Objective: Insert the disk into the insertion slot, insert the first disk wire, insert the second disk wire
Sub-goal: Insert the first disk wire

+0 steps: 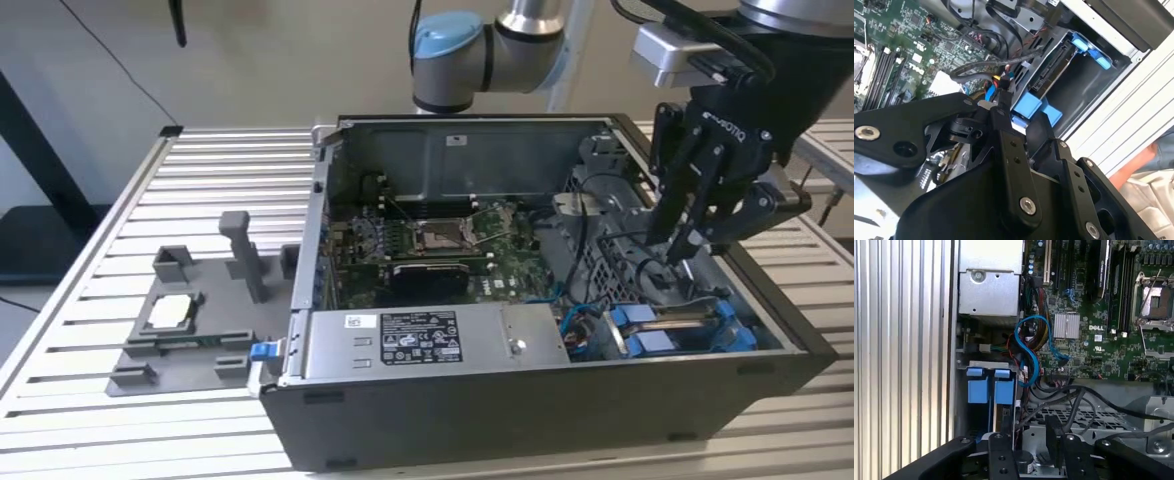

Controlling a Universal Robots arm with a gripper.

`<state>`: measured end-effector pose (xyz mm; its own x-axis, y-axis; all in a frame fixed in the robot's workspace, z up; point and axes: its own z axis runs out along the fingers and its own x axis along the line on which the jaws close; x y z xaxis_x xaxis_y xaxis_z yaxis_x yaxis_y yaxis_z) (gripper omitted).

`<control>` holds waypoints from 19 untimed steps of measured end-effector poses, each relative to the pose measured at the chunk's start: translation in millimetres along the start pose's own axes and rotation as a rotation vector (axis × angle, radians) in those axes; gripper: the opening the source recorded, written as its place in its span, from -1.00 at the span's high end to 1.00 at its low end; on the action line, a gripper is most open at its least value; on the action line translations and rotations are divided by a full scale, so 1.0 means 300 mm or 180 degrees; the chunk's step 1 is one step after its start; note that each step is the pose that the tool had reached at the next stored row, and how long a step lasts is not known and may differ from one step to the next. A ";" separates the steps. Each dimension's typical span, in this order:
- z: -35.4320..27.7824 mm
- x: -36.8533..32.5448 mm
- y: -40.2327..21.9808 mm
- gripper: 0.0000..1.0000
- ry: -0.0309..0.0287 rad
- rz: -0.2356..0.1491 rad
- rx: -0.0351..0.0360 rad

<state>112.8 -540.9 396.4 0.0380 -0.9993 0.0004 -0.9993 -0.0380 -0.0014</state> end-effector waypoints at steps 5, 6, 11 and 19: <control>0.002 -0.007 -0.001 0.18 0.0000 -0.0099 0.0004; 0.003 -0.010 -0.001 0.18 0.0000 -0.0111 0.0006; 0.008 -0.024 -0.004 0.18 0.0000 -0.0159 0.0010; 0.013 -0.043 -0.011 0.18 0.0000 -0.0229 0.0013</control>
<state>115.6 -527.9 392.3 0.1099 -0.9939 0.0006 -0.9939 -0.1099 -0.0054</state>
